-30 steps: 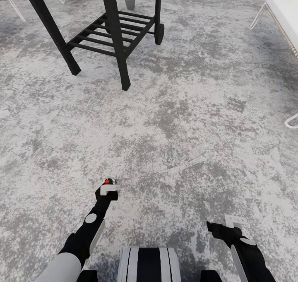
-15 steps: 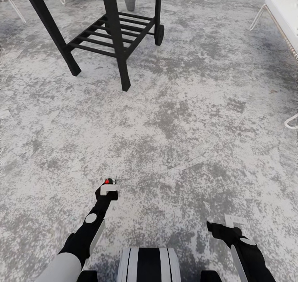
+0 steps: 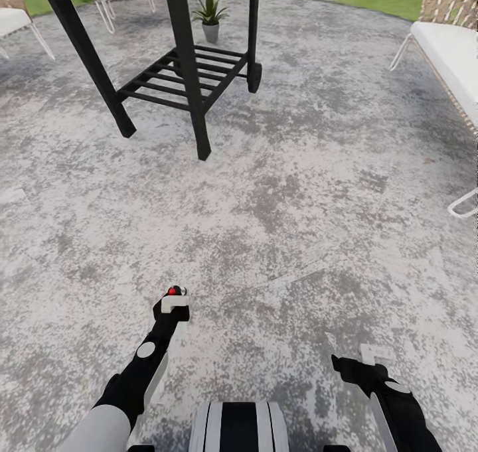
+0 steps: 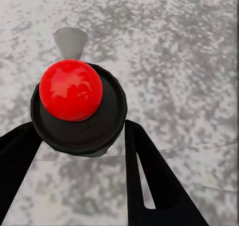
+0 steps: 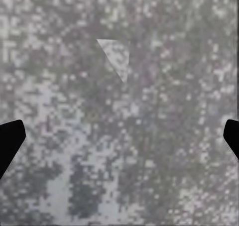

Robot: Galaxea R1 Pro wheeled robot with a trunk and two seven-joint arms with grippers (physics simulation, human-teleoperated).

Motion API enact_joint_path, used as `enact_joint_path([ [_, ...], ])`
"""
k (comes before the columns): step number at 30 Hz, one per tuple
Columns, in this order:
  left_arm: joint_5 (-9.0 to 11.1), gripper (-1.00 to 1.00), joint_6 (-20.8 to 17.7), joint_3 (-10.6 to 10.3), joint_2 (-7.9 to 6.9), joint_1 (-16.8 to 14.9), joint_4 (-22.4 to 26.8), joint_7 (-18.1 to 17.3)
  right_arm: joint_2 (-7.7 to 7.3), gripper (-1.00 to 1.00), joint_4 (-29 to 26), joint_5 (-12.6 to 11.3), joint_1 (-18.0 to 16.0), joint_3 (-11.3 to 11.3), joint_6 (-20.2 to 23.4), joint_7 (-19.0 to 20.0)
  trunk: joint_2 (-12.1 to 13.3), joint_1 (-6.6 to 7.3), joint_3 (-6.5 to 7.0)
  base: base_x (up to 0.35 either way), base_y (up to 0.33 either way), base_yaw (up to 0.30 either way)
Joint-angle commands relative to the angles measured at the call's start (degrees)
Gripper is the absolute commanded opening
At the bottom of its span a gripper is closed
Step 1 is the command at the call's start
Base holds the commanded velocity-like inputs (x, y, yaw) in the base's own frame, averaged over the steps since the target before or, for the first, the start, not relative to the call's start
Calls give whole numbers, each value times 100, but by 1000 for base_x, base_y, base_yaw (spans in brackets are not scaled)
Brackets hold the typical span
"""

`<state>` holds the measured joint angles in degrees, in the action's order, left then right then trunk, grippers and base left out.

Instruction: Pick up the pesticide atomizer in the garden and spray insectifuge to fully cover both potted plants in the garden.

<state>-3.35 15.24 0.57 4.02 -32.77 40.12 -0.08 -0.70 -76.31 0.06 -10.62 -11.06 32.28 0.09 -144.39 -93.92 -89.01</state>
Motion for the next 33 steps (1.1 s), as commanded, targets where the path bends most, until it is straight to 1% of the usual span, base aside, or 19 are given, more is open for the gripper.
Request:
enact_joint_path([
  [1, -34, -100, 16, 6, 2, -2, 3, -1, -1, 100, -7, 1, -1, -1, 27, -6, 0, 3, 20, 0, 0, 0],
  [8, -39, -100, 1, 4, 2, -2, 30, -1, -1, 100, -5, -3, -1, -1, 32, -5, 10, 21, 175, 0, 0, 0],
  [13, -43, -100, -32, 0, 57, -2, 40, 5, -2, 100, -7, -12, -1, -1, 32, 5, 16, 34, 286, 0, 0, 0],
  [17, -49, -100, -38, -3, 182, -2, 41, 7, -1, 100, -19, -9, -1, -1, 32, 9, 22, 45, 374, 0, 0, 0],
  [22, -50, -100, -89, -4, 208, -2, 45, 8, -1, 100, -32, -7, -1, -8, 32, -11, 28, 57, 485, 0, 0, 0],
  [25, -50, -100, -263, -9, 212, -2, 48, 8, -1, 100, -39, -6, -1, -10, 32, -22, 32, 65, 552, 0, 0, 0],
  [29, -51, -100, -365, -13, 222, -2, 77, 8, -1, 100, -55, -6, -1, -10, 37, -30, 38, 75, 640, 0, 0, 0],
  [31, -51, -100, -556, -13, 229, -2, 212, 8, -1, 100, -63, 0, -1, -12, 41, -31, 41, 81, 685, 0, 0, 0],
  [33, -46, -100, -982, -13, 225, -2, 394, 5, -1, 100, -67, -9, -1, -30, 41, -28, 43, 86, 729, 0, 0, 0],
])
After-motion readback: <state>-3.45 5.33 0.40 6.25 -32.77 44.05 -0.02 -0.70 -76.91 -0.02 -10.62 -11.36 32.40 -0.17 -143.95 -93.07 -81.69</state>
